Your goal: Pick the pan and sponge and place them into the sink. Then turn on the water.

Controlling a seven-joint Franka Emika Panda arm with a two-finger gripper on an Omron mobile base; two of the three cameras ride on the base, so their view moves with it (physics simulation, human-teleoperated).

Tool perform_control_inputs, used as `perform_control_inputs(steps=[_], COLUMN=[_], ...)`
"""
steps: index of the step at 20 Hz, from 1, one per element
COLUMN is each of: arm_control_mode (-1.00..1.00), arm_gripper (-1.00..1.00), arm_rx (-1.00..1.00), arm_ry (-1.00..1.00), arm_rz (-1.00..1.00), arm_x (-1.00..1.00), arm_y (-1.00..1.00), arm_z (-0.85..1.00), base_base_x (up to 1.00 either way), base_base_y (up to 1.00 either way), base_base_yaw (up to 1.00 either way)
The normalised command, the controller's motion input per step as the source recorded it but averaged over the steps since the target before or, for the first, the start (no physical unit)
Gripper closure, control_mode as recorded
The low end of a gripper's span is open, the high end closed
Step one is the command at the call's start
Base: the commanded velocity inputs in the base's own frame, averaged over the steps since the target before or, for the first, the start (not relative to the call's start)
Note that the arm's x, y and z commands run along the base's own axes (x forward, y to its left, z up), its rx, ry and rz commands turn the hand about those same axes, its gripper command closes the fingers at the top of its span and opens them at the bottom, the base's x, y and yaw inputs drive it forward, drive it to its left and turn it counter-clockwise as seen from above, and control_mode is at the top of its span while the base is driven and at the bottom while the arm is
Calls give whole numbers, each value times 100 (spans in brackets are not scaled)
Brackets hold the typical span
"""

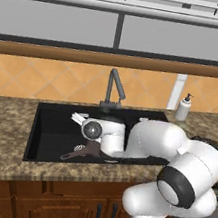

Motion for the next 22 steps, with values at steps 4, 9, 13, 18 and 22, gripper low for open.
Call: perform_control_inputs(steps=[4,9,13,18,22], arm_control_mode=[-100,-100,-100,-100,-100], arm_gripper=[-100,-100,-100,-100,-100], arm_rx=[0,2,2,3,0], arm_ry=[-14,-1,16,29,20], arm_rz=[0,0,0,-4,-16], arm_x=[-78,-55,-46,-44,-59], arm_y=[-11,-36,-49,-56,-70], arm_z=[95,95,78,64,25], base_base_x=[0,0,0,0,0], base_base_y=[0,0,0,0,0], base_base_yaw=[0,0,0,0,0])
